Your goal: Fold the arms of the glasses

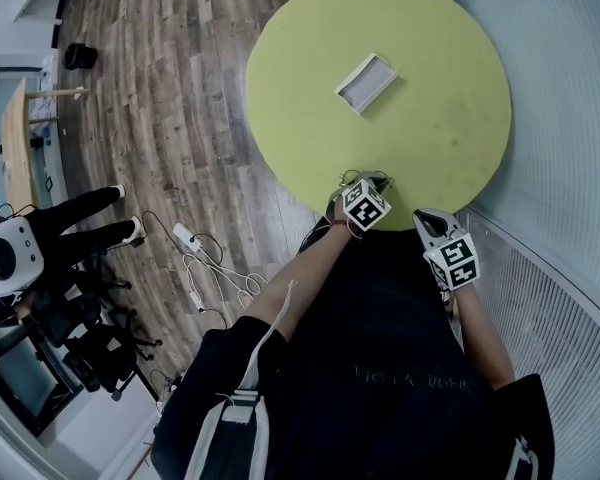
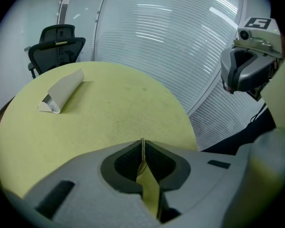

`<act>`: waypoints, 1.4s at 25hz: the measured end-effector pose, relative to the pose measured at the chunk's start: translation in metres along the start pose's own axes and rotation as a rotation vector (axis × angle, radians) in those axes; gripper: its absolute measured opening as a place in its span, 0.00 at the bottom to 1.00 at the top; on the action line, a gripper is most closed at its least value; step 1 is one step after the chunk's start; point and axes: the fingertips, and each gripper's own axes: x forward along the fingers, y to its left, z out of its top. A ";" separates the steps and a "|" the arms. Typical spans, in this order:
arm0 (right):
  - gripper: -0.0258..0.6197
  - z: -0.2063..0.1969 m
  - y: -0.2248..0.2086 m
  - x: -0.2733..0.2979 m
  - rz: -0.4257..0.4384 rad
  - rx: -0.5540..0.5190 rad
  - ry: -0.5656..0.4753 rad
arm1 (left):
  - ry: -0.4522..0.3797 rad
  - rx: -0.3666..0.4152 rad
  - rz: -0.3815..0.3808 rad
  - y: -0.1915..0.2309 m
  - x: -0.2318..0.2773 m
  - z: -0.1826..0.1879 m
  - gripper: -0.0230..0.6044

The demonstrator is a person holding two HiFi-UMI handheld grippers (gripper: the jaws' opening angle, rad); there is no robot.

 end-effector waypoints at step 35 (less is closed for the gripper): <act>0.09 0.043 0.053 0.024 0.104 -0.084 -0.187 | -0.683 -0.138 0.114 0.004 -0.229 0.029 0.07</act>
